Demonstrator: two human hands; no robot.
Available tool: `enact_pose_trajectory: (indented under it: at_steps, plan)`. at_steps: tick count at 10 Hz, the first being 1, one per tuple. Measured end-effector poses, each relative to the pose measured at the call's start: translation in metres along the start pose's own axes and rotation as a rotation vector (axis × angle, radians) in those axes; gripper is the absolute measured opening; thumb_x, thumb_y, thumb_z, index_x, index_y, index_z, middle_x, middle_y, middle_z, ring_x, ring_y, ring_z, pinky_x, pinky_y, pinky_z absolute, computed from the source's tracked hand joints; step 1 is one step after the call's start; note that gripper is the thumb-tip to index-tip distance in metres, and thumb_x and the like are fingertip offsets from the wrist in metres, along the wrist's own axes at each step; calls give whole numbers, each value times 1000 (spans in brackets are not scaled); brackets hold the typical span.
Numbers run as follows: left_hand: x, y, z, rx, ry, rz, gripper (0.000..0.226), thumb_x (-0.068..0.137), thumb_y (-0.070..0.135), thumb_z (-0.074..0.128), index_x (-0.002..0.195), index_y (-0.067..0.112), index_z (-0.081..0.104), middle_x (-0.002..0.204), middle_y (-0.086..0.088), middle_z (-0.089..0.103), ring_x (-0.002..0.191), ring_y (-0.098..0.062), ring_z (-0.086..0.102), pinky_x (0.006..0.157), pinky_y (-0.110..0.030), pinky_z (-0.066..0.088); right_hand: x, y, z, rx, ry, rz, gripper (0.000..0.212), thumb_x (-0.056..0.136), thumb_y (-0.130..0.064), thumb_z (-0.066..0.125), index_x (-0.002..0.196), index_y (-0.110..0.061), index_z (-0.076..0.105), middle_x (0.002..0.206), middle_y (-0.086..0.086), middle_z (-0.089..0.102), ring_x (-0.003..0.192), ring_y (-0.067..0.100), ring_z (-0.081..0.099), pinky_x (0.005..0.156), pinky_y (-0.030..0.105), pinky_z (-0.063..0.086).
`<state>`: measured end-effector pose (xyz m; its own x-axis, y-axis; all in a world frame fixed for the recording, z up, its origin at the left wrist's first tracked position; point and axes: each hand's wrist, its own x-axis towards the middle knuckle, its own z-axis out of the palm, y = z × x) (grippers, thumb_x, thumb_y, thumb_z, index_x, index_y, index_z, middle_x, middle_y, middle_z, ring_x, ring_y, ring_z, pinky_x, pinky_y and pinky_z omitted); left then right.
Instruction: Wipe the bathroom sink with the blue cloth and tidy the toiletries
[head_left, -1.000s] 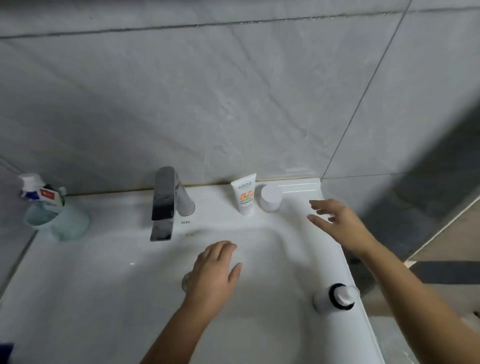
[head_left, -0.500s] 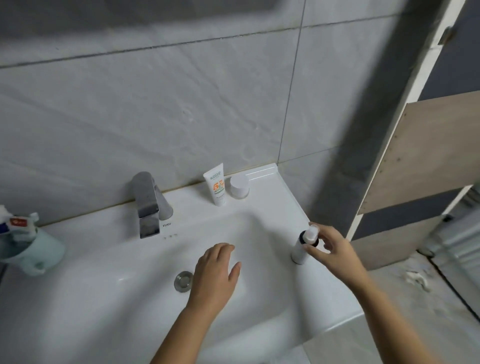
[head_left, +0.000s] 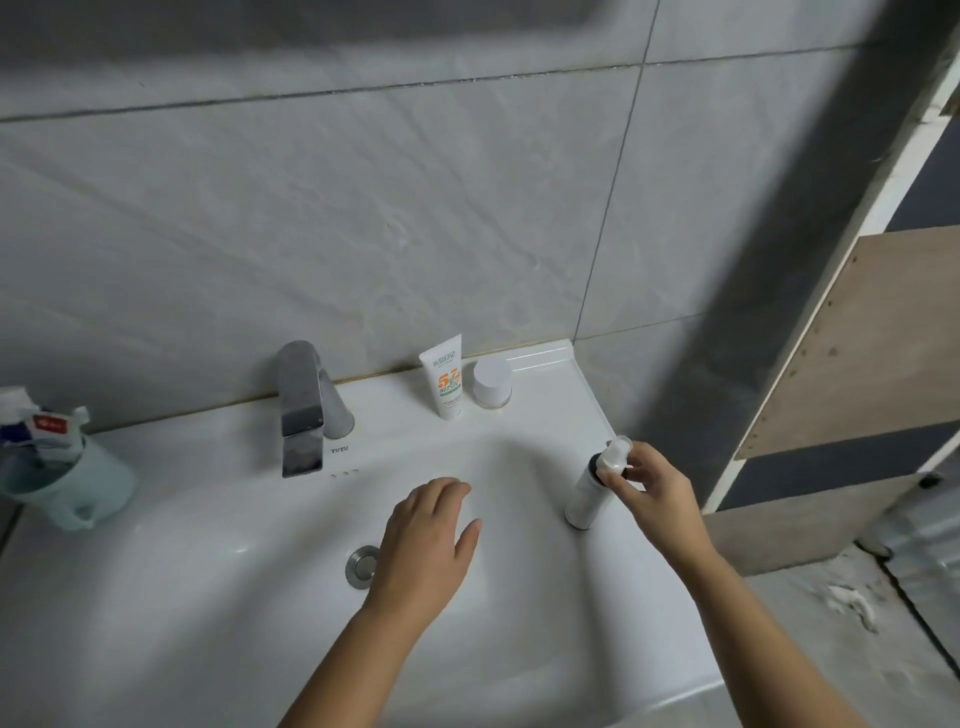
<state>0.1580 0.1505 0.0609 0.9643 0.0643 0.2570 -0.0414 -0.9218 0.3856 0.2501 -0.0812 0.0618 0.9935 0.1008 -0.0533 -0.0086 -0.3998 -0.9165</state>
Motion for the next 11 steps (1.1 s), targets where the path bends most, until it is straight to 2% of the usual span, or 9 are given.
enact_pose_trajectory:
  at_steps: [1, 2, 3, 4, 5, 7, 8, 10, 11]
  plan:
    - [12, -6, 2, 67, 51, 27, 31, 80, 37, 40, 100, 20, 56, 97, 5, 65, 92, -9, 50, 78, -20, 41, 39, -13, 12, -18, -28, -54, 19, 84, -14, 65, 91, -29, 57, 94, -8, 63, 88, 11, 60, 69, 17, 41]
    - [24, -16, 5, 108, 115, 1, 32, 79, 36, 41, 101, 17, 55, 97, 0, 66, 93, -11, 45, 84, -27, 32, 82, -23, 27, -42, -51, -96, 13, 86, -16, 63, 94, -25, 57, 93, -6, 62, 87, 10, 57, 67, 19, 40]
    - [30, -27, 7, 134, 137, -79, 30, 78, 36, 41, 103, 20, 47, 97, -1, 66, 94, -12, 45, 85, -28, 32, 124, -29, 41, -47, -64, -120, 10, 87, -18, 60, 90, -26, 54, 92, -4, 60, 85, 8, 55, 66, 23, 40]
    - [30, -33, 11, 123, 151, -137, 29, 79, 34, 41, 104, 20, 46, 99, -2, 66, 96, -13, 45, 83, -27, 32, 159, -30, 55, -67, -69, -136, 5, 88, -19, 60, 89, -19, 55, 94, 0, 60, 83, 10, 54, 63, 18, 41]
    - [27, -36, 15, 150, 156, -167, 29, 80, 33, 41, 104, 19, 45, 98, -3, 66, 96, -14, 45, 82, -26, 32, 182, -25, 64, -80, -66, -143, 7, 87, -21, 59, 89, -16, 56, 93, 4, 63, 86, 18, 57, 67, 27, 42]
    - [29, -38, 22, 193, 175, -203, 29, 79, 33, 41, 104, 18, 45, 96, -5, 67, 95, -14, 45, 81, -26, 33, 197, -21, 66, -32, -68, -179, 5, 89, -21, 57, 84, -21, 56, 95, 1, 63, 87, 18, 58, 70, 23, 42]
    - [31, -38, 26, 196, 181, -204, 30, 79, 33, 41, 105, 18, 45, 97, -5, 67, 95, -14, 45, 81, -26, 33, 197, -21, 65, -15, -75, -171, 14, 88, -18, 58, 81, -28, 53, 97, 0, 61, 90, 18, 57, 73, 25, 41]
    - [37, -36, 31, 179, 170, -186, 29, 80, 34, 41, 105, 20, 46, 99, -3, 67, 96, -14, 46, 82, -26, 34, 201, -23, 64, -79, -112, -124, 8, 86, -21, 60, 91, -15, 56, 97, 1, 61, 89, 17, 57, 66, 20, 41]
    - [41, -35, 30, 175, 173, -173, 29, 79, 35, 41, 104, 21, 45, 99, -1, 66, 96, -13, 47, 82, -25, 35, 199, -22, 63, -53, -72, -93, 27, 85, -26, 63, 110, -20, 55, 112, -2, 59, 101, 16, 55, 77, 25, 41]
